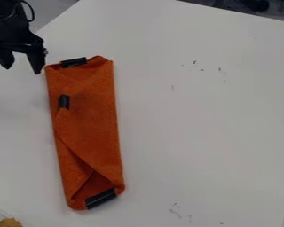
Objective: Unfold the cloth from left to right
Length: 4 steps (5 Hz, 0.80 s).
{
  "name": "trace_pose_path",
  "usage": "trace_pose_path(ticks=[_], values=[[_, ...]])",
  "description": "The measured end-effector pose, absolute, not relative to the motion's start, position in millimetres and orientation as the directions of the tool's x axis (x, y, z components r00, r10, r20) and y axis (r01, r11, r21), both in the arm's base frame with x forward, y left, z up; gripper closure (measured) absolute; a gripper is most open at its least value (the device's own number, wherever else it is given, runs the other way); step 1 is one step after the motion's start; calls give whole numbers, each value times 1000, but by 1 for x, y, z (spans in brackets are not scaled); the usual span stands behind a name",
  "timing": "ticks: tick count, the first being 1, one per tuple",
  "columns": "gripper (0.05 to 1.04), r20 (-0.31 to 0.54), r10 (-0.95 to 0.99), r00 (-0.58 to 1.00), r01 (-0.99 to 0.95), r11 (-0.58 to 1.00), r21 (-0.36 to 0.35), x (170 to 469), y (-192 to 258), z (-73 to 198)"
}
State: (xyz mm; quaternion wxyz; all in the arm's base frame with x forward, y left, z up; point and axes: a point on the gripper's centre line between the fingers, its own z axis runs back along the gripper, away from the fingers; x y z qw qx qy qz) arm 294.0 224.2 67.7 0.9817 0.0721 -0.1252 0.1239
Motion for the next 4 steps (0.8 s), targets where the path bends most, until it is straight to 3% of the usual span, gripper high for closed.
trace_pose_path(ticks=[2, 4], values=[[84, 192, 244, 951, -267, 958, 107, 281, 201, 43], [84, 148, 218, 965, -238, 962, 133, 276, 152, 44]])
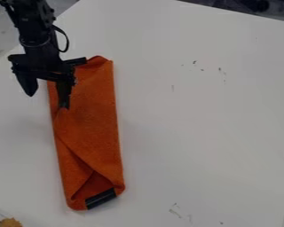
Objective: Unfold the cloth from left to right
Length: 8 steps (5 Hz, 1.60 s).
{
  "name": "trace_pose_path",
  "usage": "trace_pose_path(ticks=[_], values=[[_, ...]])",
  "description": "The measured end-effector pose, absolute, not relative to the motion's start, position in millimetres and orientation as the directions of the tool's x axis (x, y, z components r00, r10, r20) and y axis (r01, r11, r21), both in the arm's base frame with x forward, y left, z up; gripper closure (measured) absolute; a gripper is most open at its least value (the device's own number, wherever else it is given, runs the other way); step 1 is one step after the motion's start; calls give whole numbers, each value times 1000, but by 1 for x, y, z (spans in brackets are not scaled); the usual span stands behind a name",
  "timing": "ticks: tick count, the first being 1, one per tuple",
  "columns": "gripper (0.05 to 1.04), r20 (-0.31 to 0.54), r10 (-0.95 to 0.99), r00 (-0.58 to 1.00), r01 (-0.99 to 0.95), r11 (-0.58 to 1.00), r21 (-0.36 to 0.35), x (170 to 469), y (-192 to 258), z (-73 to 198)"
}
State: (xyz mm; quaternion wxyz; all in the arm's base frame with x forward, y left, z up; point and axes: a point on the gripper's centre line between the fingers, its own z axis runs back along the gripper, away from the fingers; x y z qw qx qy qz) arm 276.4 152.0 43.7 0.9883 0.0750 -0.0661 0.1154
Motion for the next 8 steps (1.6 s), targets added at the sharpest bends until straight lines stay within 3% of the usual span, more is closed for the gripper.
trace_pose_path(ticks=[5, 7, 8], values=[[118, 80, 178, 981, -185, 979, 82, 297, 132, 20], [694, 58, 169, 984, -174, 981, 85, 300, 134, 18], [909, 53, 166, 985, -170, 981, 95, 302, 130, 18]])
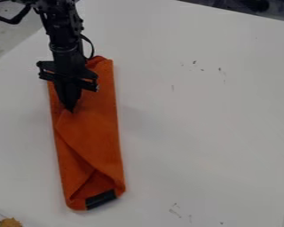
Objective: Unfold the cloth from left to right
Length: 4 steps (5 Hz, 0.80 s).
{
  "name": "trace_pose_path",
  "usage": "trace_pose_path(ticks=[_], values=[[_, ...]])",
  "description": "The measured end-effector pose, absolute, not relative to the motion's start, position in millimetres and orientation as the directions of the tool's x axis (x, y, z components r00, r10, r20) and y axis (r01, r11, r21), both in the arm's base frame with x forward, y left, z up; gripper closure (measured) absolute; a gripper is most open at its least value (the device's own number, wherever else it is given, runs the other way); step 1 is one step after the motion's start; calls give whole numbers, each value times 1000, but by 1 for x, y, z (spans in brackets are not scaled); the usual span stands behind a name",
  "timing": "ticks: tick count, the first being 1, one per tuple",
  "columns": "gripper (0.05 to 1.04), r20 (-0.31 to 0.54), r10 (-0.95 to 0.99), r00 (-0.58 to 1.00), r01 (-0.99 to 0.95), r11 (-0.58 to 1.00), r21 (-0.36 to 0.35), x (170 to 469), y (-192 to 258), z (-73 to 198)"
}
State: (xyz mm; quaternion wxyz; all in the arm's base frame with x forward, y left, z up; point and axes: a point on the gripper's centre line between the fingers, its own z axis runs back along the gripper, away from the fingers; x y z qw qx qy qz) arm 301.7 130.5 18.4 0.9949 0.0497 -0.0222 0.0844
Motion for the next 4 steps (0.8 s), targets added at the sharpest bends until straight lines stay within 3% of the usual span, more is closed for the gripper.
trace_pose_path(ticks=[1, 4], values=[[1015, 48, 160, 986, -164, 981, 105, 302, 130, 19], [1029, 93, 21, 995, -36, 987, 157, 325, 81, 44]])
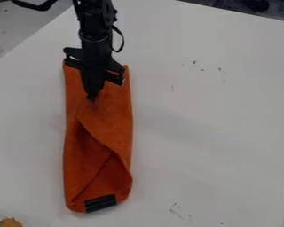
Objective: Unfold the cloth from left to right
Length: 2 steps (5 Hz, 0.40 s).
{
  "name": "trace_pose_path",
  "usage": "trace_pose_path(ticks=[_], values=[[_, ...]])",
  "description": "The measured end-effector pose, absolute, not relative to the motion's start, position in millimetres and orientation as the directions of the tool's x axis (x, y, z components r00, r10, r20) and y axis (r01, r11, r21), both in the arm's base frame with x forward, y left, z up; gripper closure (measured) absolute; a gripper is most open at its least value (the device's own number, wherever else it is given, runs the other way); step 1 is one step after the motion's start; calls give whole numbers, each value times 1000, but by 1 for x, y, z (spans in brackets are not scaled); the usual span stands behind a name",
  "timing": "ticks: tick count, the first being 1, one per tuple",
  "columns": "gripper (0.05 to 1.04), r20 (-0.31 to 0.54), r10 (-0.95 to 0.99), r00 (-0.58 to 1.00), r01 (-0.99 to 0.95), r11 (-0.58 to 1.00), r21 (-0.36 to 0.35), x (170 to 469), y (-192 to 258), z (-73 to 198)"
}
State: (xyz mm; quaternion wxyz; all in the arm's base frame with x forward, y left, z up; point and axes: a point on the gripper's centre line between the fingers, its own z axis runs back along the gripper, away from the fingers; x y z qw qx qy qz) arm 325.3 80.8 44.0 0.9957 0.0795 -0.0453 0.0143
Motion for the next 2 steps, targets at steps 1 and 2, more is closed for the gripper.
trace_pose_path(ticks=[1, 2], values=[[1029, 134, -45, 990, 26, 989, 144, 343, 47, 52], [1029, 172, -144, 974, 125, 985, 115, 363, 8, 57]])
